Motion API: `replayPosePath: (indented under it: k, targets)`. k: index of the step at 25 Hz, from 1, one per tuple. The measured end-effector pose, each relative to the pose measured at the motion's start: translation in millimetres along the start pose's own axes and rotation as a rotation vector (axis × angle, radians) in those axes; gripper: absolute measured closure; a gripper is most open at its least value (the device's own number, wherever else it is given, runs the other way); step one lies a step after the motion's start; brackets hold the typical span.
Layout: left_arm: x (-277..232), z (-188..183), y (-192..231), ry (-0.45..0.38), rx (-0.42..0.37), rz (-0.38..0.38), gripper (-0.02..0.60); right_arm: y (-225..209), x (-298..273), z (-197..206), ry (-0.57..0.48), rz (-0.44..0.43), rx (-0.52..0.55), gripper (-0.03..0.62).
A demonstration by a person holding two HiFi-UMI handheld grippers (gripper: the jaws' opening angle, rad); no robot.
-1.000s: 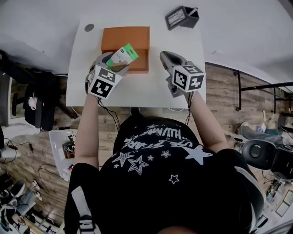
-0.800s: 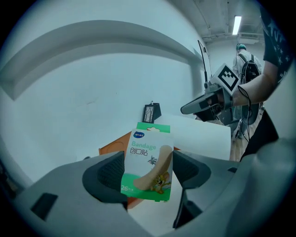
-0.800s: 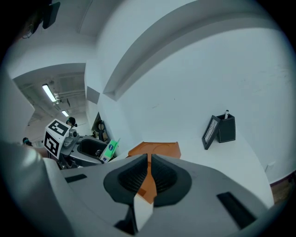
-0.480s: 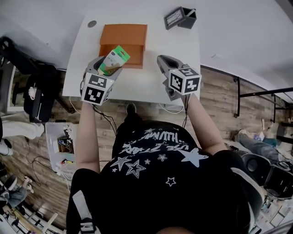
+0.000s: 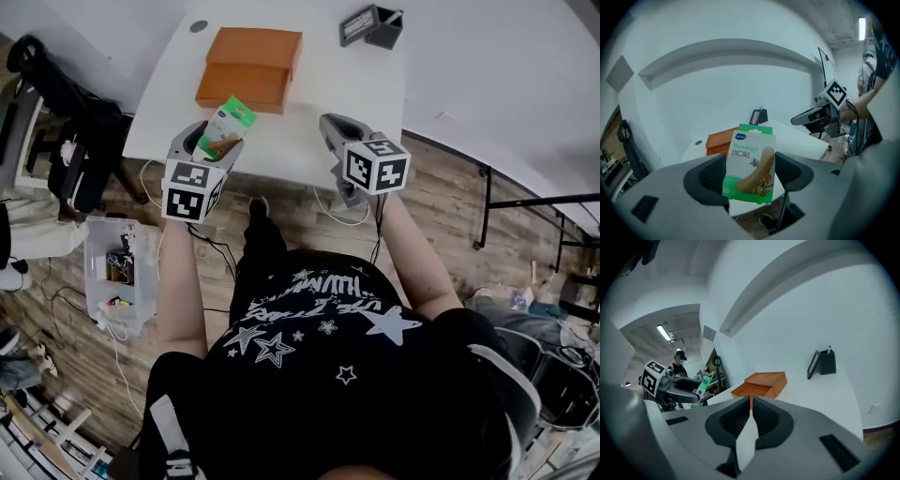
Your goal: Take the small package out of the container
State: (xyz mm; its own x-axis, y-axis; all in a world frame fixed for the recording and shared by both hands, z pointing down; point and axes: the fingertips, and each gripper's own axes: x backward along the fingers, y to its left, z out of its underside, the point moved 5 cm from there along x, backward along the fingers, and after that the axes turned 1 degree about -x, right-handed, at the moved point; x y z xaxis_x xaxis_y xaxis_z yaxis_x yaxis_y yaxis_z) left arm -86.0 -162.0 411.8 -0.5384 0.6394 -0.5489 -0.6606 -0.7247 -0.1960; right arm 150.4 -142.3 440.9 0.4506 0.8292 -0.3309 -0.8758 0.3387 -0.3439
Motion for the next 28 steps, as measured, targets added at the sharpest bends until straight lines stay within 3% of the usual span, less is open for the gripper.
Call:
replayPosePath:
  k: [11, 28]
  targets:
    - [56.6, 37.0, -59.9, -0.005, 0.14, -0.086, 0.227, 13.1, 42.6, 33.0, 0.043, -0.07, -0.007, 0.54]
    - [78.4, 48.1, -61.6, -0.047, 0.195, -0.077, 0.227, 32.7, 56.4, 43.0, 0.042, -0.066, 0.014, 0.54]
